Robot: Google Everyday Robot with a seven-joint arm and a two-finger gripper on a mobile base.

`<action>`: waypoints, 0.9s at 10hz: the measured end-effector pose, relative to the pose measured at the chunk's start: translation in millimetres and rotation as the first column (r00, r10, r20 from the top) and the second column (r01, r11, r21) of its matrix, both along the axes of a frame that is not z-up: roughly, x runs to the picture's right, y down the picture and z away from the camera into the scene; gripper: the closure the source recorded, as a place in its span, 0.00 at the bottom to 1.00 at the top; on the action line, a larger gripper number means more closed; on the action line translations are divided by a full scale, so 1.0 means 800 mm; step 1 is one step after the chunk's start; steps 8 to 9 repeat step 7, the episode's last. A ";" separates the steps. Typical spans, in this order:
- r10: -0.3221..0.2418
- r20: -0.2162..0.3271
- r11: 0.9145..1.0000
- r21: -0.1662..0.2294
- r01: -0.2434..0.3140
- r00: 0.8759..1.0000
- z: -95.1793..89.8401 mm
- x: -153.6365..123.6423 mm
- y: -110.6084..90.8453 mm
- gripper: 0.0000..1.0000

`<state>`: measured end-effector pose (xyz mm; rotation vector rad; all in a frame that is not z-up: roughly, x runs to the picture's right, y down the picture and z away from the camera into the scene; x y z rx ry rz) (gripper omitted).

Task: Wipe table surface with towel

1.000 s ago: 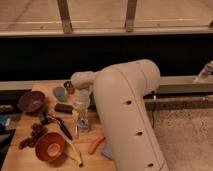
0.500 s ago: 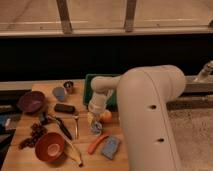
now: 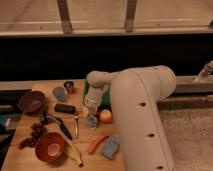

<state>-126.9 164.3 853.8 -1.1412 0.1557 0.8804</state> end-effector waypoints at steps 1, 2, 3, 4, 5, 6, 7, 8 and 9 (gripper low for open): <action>-0.014 0.021 1.000 0.007 0.014 1.000 -0.002 -0.018 -0.002 0.83; -0.036 0.045 0.999 0.012 0.035 0.998 -0.009 -0.038 0.003 0.83; -0.047 0.054 0.999 0.009 0.046 0.997 -0.017 -0.053 0.012 0.83; -0.050 0.053 0.999 -0.001 0.050 0.997 -0.023 -0.059 0.022 0.83; -0.051 0.048 0.999 -0.010 0.052 0.998 -0.026 -0.056 0.029 0.83; -0.049 0.038 0.999 -0.021 0.050 0.998 -0.029 -0.047 0.036 0.83; -0.045 0.017 0.998 -0.036 0.046 0.999 -0.033 -0.027 0.046 0.83; -0.045 0.017 0.998 -0.036 0.046 0.999 -0.033 -0.027 0.046 0.83; -0.045 0.017 0.998 -0.036 0.046 0.999 -0.033 -0.027 0.046 0.83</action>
